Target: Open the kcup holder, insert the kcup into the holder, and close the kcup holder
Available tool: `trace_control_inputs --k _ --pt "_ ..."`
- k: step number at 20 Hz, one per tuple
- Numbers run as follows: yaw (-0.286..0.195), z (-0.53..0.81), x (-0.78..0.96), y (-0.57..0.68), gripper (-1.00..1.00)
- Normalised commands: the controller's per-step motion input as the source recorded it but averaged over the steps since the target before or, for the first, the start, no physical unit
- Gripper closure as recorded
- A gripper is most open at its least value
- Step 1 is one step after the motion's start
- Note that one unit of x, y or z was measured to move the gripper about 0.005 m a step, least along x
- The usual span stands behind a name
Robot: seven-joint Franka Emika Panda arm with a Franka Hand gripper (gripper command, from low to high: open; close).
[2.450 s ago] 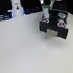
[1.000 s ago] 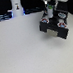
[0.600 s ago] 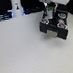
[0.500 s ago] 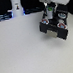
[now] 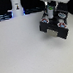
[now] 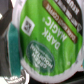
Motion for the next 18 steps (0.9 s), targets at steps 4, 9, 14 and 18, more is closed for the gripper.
trace_control_inputs --k 4,9,14,18 --pt "-0.034 0.23 0.51 0.13 1.0" --pt "-0.027 0.24 0.55 0.23 1.0" --pt "-0.011 0.11 0.34 0.23 1.0" --pt "0.011 -0.17 0.04 0.06 1.0"
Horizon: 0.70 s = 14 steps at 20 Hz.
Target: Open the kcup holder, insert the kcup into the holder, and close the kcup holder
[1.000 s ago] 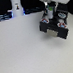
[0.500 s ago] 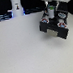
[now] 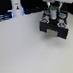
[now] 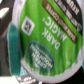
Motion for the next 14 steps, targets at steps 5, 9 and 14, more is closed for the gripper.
trace_control_inputs --k 5,9,14 --pt "0.007 -0.21 0.04 0.06 1.0" --pt "0.013 -0.21 0.03 0.07 1.0" --pt "0.015 -0.22 0.03 0.07 1.0"
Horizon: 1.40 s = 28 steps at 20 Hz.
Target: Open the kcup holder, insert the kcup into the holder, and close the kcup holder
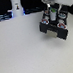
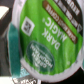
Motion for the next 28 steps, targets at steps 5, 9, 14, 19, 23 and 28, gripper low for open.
trace_control_inputs --k 5,9,14,19,23,28 --pt "0.014 -0.21 0.02 0.06 1.0" --pt "-0.032 0.31 0.29 0.21 1.0" --pt "-0.035 0.43 0.51 0.33 1.0" --pt "0.002 -0.05 0.0 0.01 1.0" --pt "0.003 -0.26 0.01 0.02 1.0" --pt "-0.003 -0.26 0.0 0.01 1.0"
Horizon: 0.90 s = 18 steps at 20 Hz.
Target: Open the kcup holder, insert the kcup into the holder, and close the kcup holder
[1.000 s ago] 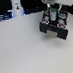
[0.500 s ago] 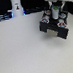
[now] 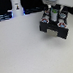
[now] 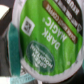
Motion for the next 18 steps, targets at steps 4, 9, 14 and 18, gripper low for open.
trace_control_inputs --k 4,9,14,18 --pt "0.027 -0.17 0.04 0.1 1.0" --pt "0.029 -0.04 0.08 0.17 1.0" --pt "0.049 0.05 0.08 0.13 -1.0" --pt "0.089 0.38 0.23 0.01 -1.0"
